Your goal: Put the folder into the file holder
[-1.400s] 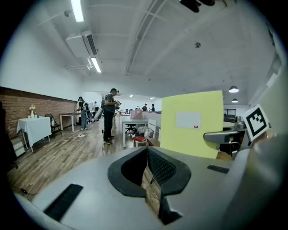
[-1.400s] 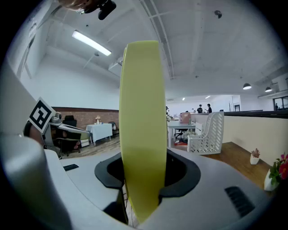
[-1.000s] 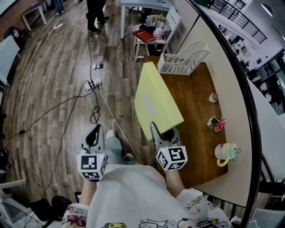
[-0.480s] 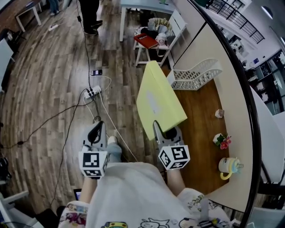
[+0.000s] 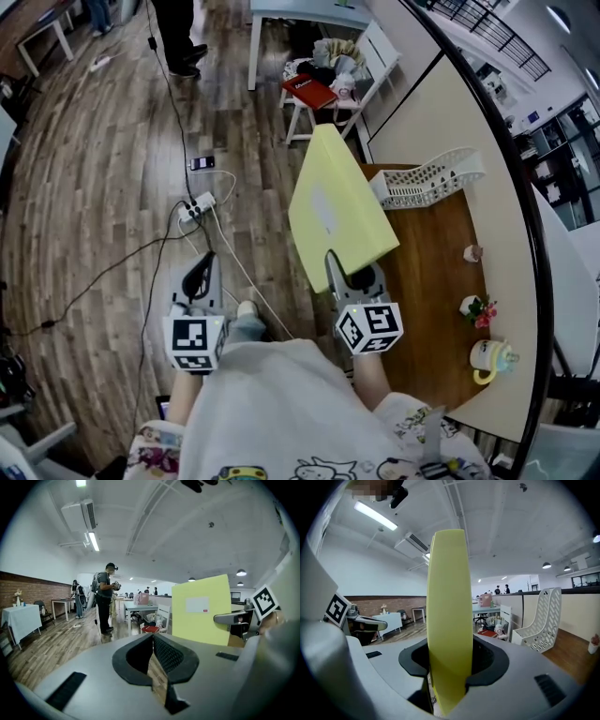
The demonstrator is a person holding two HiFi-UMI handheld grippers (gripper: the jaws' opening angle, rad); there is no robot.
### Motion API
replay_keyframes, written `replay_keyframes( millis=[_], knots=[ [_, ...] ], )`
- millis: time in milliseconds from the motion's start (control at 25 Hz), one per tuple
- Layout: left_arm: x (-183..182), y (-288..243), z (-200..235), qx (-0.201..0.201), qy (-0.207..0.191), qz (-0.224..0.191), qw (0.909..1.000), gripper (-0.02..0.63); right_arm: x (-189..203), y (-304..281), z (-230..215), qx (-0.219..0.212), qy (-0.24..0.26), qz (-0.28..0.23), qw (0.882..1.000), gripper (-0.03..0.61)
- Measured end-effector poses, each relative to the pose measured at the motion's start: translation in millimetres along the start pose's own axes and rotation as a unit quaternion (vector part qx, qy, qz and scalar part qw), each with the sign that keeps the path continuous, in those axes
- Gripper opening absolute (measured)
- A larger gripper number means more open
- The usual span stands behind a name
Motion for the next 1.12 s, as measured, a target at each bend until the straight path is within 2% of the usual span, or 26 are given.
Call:
replay_keyframes(
  millis=[280,640,880,1120],
  knots=[
    [-2,-18,35,0.006,0.002,0.012,0.9999,0.006,-1,-26,-2,0.032,-0.007,0.011,0.999,0.173],
    [-8,-53,57,0.004,0.007,0.019,0.9998,0.006,-2,-58,-24,0.058,-0.011,0.021,0.998,0.172],
    [-25,-113,74,0.006,0.003,0.017,0.9998,0.006,-5,-113,-51,0.066,-0.015,0.020,0.998,0.172],
    [-64,-194,76,0.024,-0.012,0.017,0.9995,0.006,-18,-169,-87,0.075,-0.026,0.024,0.997,0.172]
  ],
)
Point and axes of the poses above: the fingertips, and each gripper's own axes: y backward along the fingers, z to its left, x out of its underside, the point moved 1 cm from there along y, backward along the fingers, and after that the axes turned 9 degrees about y, right-handed, at the moved point
